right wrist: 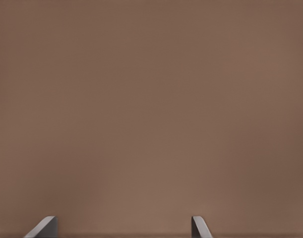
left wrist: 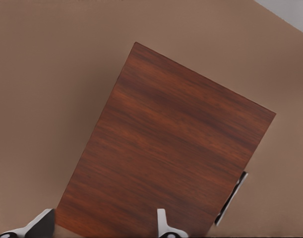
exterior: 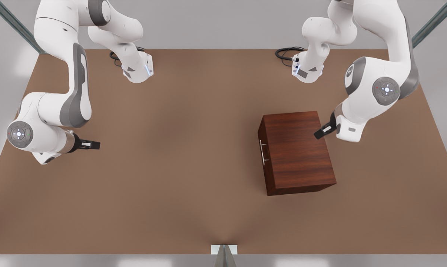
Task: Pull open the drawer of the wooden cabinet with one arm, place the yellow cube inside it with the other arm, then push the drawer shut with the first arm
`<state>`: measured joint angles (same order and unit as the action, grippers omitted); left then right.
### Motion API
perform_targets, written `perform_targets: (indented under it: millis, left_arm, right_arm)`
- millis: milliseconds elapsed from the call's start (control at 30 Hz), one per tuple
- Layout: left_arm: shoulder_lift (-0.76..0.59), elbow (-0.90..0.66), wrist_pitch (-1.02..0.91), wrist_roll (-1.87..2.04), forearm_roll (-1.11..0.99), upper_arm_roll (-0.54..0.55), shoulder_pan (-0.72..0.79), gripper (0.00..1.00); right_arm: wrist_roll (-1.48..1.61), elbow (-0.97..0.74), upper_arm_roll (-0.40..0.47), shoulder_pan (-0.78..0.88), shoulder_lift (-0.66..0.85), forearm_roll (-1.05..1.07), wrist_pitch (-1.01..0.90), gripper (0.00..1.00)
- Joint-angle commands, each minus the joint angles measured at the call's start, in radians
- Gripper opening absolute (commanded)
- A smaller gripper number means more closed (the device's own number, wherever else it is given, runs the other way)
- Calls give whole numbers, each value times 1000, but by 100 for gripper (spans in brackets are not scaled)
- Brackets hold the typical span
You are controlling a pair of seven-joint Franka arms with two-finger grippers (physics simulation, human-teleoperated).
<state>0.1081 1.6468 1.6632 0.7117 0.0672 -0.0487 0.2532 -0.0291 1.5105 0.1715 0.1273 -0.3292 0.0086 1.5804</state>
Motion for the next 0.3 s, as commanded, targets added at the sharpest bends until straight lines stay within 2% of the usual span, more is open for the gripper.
perform_targets:
  millis: [0,267]
  left_arm:
    - [-1,1,12,-844,-3,0,-12,100]
    - [-1,-1,-10,-839,-1,1,-9,100]
  right_arm:
    - [3,-1,0,0,1,1,0,100]
    - [3,0,0,0,1,1,0,100]
